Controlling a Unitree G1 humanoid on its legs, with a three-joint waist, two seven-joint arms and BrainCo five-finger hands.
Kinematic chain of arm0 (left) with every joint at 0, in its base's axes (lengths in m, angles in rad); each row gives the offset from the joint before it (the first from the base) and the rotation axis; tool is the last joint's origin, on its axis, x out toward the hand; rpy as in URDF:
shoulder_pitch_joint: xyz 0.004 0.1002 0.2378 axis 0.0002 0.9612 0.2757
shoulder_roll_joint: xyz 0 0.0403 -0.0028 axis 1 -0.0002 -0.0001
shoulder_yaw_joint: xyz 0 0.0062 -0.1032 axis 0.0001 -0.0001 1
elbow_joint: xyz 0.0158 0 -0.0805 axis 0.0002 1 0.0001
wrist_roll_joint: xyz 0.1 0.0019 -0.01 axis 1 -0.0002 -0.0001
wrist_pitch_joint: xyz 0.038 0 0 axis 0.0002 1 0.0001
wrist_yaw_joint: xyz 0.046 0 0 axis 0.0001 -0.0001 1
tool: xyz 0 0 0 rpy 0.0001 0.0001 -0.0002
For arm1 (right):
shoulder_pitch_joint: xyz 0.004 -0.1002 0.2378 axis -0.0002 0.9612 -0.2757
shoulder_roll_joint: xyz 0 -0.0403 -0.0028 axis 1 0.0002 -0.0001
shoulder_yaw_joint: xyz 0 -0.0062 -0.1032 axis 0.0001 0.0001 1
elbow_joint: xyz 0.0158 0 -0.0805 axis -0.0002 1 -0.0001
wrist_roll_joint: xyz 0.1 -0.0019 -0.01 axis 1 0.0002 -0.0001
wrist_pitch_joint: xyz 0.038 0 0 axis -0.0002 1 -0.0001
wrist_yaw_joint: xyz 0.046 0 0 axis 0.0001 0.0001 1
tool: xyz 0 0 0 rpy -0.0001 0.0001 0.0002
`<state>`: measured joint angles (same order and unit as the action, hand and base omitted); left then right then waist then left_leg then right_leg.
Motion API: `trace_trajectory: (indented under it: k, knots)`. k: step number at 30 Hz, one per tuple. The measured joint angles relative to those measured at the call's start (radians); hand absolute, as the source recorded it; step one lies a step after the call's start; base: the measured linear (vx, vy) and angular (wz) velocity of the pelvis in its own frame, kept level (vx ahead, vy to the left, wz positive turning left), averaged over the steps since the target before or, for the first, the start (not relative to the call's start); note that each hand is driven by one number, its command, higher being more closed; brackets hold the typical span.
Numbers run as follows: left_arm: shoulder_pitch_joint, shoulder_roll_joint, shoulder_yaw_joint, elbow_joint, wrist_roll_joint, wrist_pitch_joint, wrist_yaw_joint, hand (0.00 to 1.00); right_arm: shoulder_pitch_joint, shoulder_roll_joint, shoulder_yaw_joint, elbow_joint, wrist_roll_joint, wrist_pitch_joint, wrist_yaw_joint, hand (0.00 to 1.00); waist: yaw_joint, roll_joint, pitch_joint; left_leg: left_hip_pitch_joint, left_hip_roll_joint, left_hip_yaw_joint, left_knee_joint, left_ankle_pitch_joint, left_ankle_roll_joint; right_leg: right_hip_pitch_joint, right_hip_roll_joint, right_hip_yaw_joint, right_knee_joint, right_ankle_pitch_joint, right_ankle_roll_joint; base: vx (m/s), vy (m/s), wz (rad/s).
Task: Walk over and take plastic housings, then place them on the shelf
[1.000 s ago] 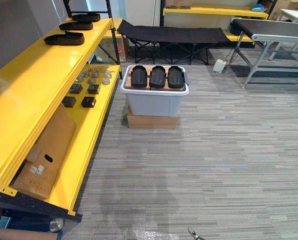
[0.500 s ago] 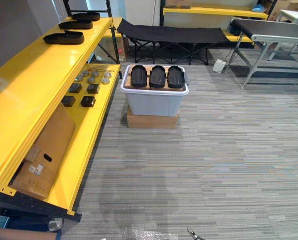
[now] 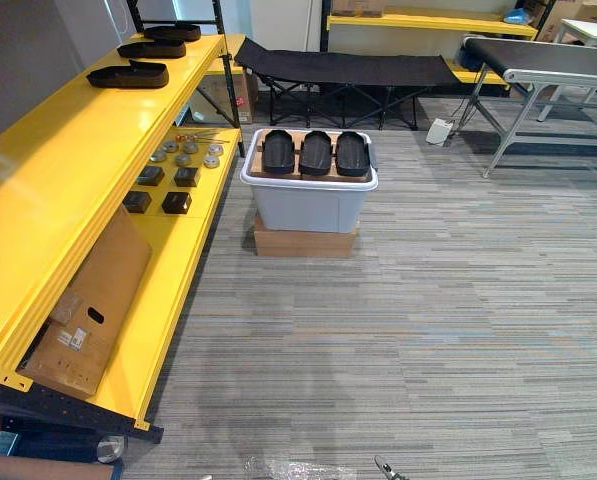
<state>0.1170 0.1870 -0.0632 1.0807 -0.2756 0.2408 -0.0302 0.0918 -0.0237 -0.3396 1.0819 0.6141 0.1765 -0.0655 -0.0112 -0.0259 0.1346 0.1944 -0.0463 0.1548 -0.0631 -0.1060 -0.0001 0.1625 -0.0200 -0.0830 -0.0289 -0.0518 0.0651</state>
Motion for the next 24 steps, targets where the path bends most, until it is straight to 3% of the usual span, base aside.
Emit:
trace_trajectory:
  k: [5, 6, 7, 8, 9, 10, 12, 13, 15, 16, 19, 20, 21, 22, 23, 24]
  knots:
    - [-0.022, -0.004, -0.008, 0.000, 0.106, -0.001, 0.025, 0.00, 0.004, 0.006, 0.020, -0.007, -0.025, -0.070, -0.049, 0.00, -0.001, -0.012, 0.004, -0.010, -0.002, 0.001, 0.003, -0.003, 0.001, -0.029, -0.004, -0.001, 0.054, -0.030, -0.013, -0.01, -0.007, 0.00]
    - [-0.041, -0.002, -0.028, -0.001, 0.142, -0.013, 0.038, 0.00, 0.006, 0.010, 0.018, -0.027, -0.038, -0.082, -0.053, 0.00, -0.006, -0.019, 0.017, -0.032, -0.002, 0.004, 0.020, -0.039, 0.037, -0.117, -0.015, -0.005, 0.211, -0.090, 0.008, -0.06, -0.045, 0.04]
    - [-0.055, -0.001, -0.029, -0.005, 0.163, -0.025, 0.051, 0.00, 0.005, 0.012, 0.018, -0.040, -0.037, -0.088, -0.053, 0.00, -0.006, -0.021, 0.031, -0.046, 0.000, 0.015, 0.040, -0.047, 0.048, -0.180, -0.025, -0.006, 0.337, -0.119, 0.024, -0.09, -0.040, 0.03]
    - [-0.081, 0.001, -0.029, -0.030, 0.195, -0.047, 0.077, 0.00, -0.006, 0.016, 0.019, -0.067, -0.035, -0.094, -0.050, 0.00, -0.006, -0.023, 0.068, -0.063, -0.002, 0.026, 0.077, -0.052, 0.057, -0.340, -0.054, -0.008, 0.620, -0.138, 0.052, -0.09, -0.015, 0.04]
    - [-0.096, 0.008, -0.029, -0.048, 0.212, -0.097, 0.124, 0.00, -0.019, 0.014, 0.020, -0.076, -0.044, -0.114, -0.033, 0.00, -0.013, -0.036, 0.106, -0.075, -0.001, 0.035, 0.115, -0.059, 0.065, -0.432, -0.092, -0.034, 0.760, -0.157, 0.033, -0.08, 0.007, -0.03]
    - [-0.102, 0.010, -0.031, -0.055, 0.211, -0.115, 0.143, 0.00, -0.019, 0.010, 0.022, -0.074, -0.054, -0.121, -0.020, 0.00, -0.014, -0.043, 0.117, -0.073, 0.001, 0.046, 0.122, -0.058, 0.059, -0.447, -0.113, -0.058, 0.756, -0.163, 0.021, -0.02, 0.039, -0.07]
    - [-0.106, 0.018, -0.028, -0.070, 0.156, -0.142, 0.183, 0.00, -0.004, 0.011, 0.026, -0.069, -0.136, -0.146, 0.040, 0.00, -0.010, -0.050, 0.119, -0.069, 0.009, 0.045, 0.133, -0.072, 0.037, -0.458, -0.159, -0.083, 0.552, -0.155, 0.023, 0.16, -0.002, -0.13]
    - [-0.121, 0.007, -0.025, -0.074, 0.134, -0.179, 0.207, 0.00, 0.004, 0.008, 0.021, -0.069, -0.190, -0.164, 0.078, 0.00, -0.013, -0.043, 0.123, -0.059, 0.033, 0.045, 0.138, -0.084, 0.017, -0.455, -0.163, -0.081, 0.422, -0.129, 0.043, 0.32, -0.109, -0.10]
    - [-0.127, -0.010, -0.019, -0.089, 0.135, -0.231, 0.255, 0.00, 0.006, -0.002, 0.021, -0.069, -0.241, -0.179, 0.105, 0.00, -0.016, -0.029, 0.128, -0.052, 0.078, 0.046, 0.147, -0.106, -0.017, -0.455, -0.152, -0.078, 0.304, -0.066, 0.050, 0.30, -0.139, -0.09]
    - [-0.135, -0.011, -0.015, -0.099, 0.135, -0.256, 0.272, 0.00, 0.012, -0.002, 0.024, -0.069, -0.257, -0.195, 0.113, 0.00, -0.017, -0.028, 0.128, -0.048, 0.111, 0.041, 0.163, -0.128, -0.051, -0.451, -0.140, -0.076, 0.232, -0.010, 0.055, 0.26, -0.157, 0.00]
    - [-0.142, -0.027, 0.019, -0.108, 0.115, -0.253, 0.276, 0.00, 0.027, -0.006, 0.050, -0.070, -0.249, -0.200, 0.131, 0.00, -0.033, -0.026, 0.126, -0.018, 0.200, 0.010, 0.238, -0.228, -0.118, -0.437, -0.123, -0.048, 0.277, 0.001, 0.045, 0.38, -0.334, 0.25]
    - [-0.126, -0.031, 0.027, -0.112, 0.107, -0.251, 0.280, 0.00, 0.038, -0.016, 0.059, -0.069, -0.238, -0.196, 0.132, 0.00, -0.035, -0.012, 0.119, -0.013, 0.232, 0.008, 0.255, -0.244, -0.133, -0.441, -0.106, -0.056, 0.319, 0.018, 0.044, 0.47, -0.401, 0.55]
    - [-0.115, -0.048, 0.062, -0.117, 0.052, -0.233, 0.279, 0.00, 0.041, -0.039, 0.077, -0.052, -0.240, -0.187, 0.131, 0.00, -0.037, 0.009, 0.102, -0.081, 0.294, -0.027, 0.446, -0.248, -0.140, -0.442, -0.064, -0.083, 0.400, 0.004, -0.011, 0.49, -0.460, 0.42]
    - [-0.112, -0.061, 0.076, -0.117, 0.035, -0.224, 0.273, 0.00, 0.032, -0.050, 0.087, -0.036, -0.242, -0.186, 0.131, 0.00, -0.034, 0.020, 0.105, -0.141, 0.320, -0.045, 0.580, -0.219, -0.109, -0.426, -0.051, -0.099, 0.409, -0.019, -0.023, 0.51, -0.461, 0.41]
    - [-0.105, -0.084, 0.101, -0.114, 0.018, -0.210, 0.262, 0.00, 0.026, -0.060, 0.091, -0.031, -0.245, -0.186, 0.131, 0.00, -0.026, 0.041, 0.118, -0.235, 0.359, -0.064, 0.787, -0.130, -0.065, -0.382, -0.028, -0.111, 0.395, -0.037, -0.050, 0.50, -0.500, 0.08]
    - [-0.075, -0.114, 0.135, -0.121, -0.011, -0.196, 0.238, 0.00, 0.019, -0.081, 0.105, -0.029, -0.246, -0.188, 0.128, 0.00, -0.018, 0.064, 0.131, -0.330, 0.393, -0.082, 0.991, -0.090, -0.063, -0.308, 0.005, -0.123, 0.362, -0.049, -0.069, 0.55, -0.439, 0.08]
